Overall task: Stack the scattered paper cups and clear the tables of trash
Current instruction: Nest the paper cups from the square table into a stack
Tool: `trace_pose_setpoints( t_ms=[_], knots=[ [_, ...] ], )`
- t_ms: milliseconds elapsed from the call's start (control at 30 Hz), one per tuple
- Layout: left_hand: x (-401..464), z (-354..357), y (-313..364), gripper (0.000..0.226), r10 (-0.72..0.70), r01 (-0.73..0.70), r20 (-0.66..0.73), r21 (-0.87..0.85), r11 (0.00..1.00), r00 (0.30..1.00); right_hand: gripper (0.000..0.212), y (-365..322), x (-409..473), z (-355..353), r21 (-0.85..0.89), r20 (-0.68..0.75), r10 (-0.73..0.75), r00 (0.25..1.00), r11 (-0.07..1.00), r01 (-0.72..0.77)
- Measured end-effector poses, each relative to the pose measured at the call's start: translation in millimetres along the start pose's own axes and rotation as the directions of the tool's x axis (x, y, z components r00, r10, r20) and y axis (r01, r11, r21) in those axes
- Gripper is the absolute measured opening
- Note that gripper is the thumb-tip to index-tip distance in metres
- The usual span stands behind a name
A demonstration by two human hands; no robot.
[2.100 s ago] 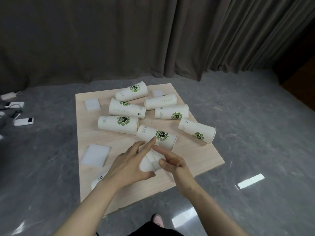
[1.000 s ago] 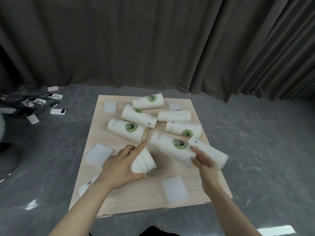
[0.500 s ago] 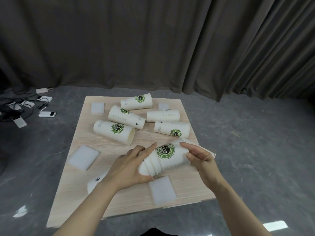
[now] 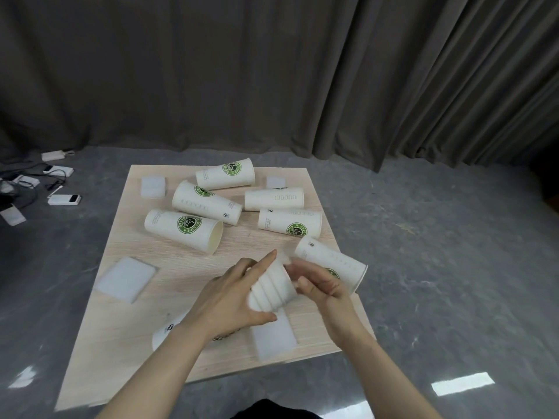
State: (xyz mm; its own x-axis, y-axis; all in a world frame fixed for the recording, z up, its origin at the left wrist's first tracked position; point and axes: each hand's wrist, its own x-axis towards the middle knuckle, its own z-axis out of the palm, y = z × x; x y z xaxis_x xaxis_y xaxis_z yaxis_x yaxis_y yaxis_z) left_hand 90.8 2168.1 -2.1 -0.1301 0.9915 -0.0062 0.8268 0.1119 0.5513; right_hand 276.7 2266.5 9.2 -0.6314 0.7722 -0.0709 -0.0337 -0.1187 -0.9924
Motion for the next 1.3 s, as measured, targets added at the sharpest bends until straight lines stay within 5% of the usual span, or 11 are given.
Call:
trace_pose_setpoints(
  t_ms=[67,167,300,600,833,1100,1300],
  knots=[
    [-3,0,-4,0.108,-0.01,0.01,-0.009,-0.005,1.0,1.0,0.032,6,1,-21,-0.069,-0.247,-0.028,0.969,0.998,0.012],
    [-7,-3,-11,0.108,-0.026,0.026,-0.019,-0.008,1.0,0.999,0.033,23,3,-60,-0.223,-0.604,-0.096,0.792,0.973,-0.052],
    [-10,-5,-16,0.109,-0.053,0.053,-0.022,-0.004,0.999,0.998,0.029,53,12,-92,-0.22,-0.715,-0.029,0.699,0.958,-0.186],
    [-17,-5,-20,0.108,-0.084,0.084,-0.033,-0.02,0.996,0.996,0.031,76,34,-108,-0.104,-0.726,0.119,0.677,0.954,-0.28],
    [-18,-7,-19,0.109,-0.078,0.078,-0.044,-0.018,0.997,0.996,0.026,48,22,-107,0.044,-0.694,0.112,0.711,0.993,-0.114],
    [-14,-10,-13,0.107,-0.071,0.071,-0.053,-0.001,0.998,0.996,0.03,-19,9,-87,0.015,-0.411,-0.051,0.91,0.998,0.062],
    [-19,-16,-11,0.108,-0.091,0.09,-0.108,-0.007,0.996,0.99,0.028,-40,18,-67,-0.081,-0.214,-0.13,0.968,0.99,0.115]
  ],
)
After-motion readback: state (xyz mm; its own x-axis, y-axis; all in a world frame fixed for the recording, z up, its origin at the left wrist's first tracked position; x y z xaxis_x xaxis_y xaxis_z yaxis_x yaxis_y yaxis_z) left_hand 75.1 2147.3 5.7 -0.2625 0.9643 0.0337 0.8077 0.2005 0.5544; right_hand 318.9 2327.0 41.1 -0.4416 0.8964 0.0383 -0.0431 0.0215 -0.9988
